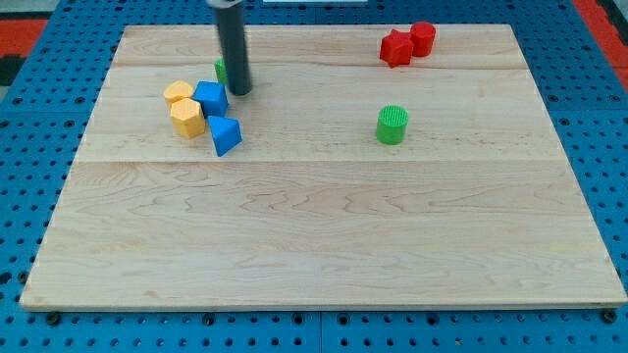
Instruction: Nudge the green circle a bit down
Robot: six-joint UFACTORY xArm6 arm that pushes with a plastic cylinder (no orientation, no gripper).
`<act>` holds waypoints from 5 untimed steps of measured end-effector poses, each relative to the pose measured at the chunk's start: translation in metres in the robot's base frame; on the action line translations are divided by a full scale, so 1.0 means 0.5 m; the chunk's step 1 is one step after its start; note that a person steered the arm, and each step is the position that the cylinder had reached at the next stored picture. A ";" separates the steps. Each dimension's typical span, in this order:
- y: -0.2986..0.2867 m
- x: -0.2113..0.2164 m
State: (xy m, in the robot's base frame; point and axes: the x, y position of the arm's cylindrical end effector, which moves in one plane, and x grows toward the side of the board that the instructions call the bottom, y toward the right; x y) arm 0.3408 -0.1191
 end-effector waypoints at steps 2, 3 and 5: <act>0.105 -0.121; 0.151 -0.135; 0.401 0.041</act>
State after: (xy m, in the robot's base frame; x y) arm 0.3613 0.0815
